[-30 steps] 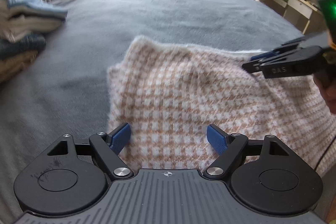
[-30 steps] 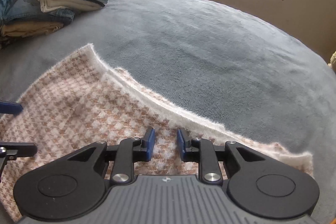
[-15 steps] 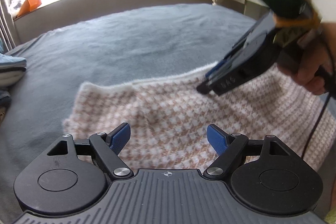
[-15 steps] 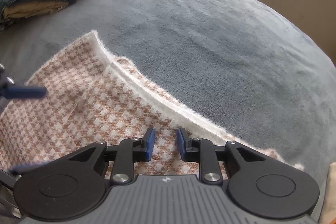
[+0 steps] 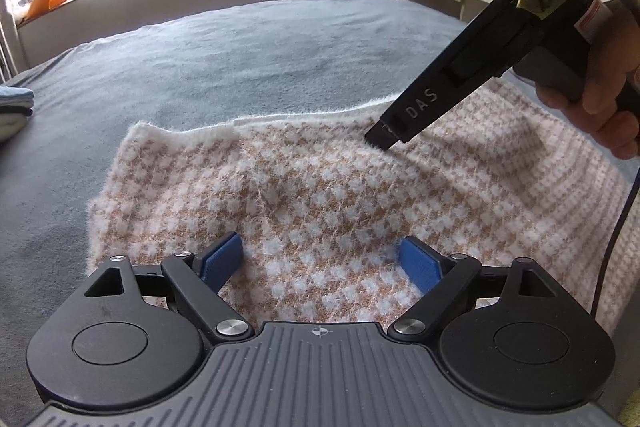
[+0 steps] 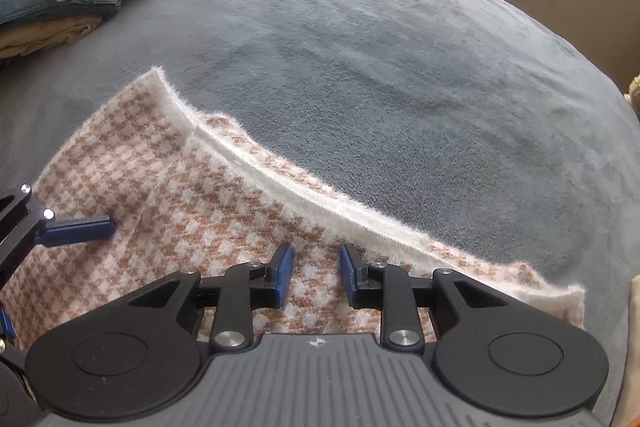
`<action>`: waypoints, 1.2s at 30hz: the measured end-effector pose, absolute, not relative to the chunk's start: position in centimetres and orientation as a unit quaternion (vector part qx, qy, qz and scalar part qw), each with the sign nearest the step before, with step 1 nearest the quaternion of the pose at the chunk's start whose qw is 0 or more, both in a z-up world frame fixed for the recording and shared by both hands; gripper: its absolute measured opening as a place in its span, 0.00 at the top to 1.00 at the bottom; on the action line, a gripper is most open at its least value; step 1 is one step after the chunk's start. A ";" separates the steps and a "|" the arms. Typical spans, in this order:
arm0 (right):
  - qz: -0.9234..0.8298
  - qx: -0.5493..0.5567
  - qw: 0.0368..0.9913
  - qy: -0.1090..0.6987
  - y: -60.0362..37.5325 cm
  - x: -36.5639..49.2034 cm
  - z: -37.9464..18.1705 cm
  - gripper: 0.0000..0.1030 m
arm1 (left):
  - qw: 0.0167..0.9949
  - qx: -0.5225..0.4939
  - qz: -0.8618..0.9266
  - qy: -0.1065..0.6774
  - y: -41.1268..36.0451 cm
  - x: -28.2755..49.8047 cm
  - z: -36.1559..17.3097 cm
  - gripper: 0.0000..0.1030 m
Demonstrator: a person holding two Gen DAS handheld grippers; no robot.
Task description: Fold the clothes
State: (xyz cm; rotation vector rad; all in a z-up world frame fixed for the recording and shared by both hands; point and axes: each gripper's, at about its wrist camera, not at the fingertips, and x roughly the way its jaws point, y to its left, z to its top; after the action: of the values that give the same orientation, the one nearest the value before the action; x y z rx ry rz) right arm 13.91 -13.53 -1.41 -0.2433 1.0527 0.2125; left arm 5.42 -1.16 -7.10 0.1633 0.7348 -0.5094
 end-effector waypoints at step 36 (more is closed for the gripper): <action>0.043 0.039 0.902 0.428 -22.6 7.2 -0.4 0.68 | 0.904 0.092 -0.227 0.351 -1.2 6.3 -5.0 0.09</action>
State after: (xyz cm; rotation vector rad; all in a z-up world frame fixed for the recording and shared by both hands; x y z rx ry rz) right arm 7.15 -22.62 -0.37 0.0800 0.8843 0.0889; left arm 6.27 -1.22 -5.04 0.1901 0.7249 -0.4683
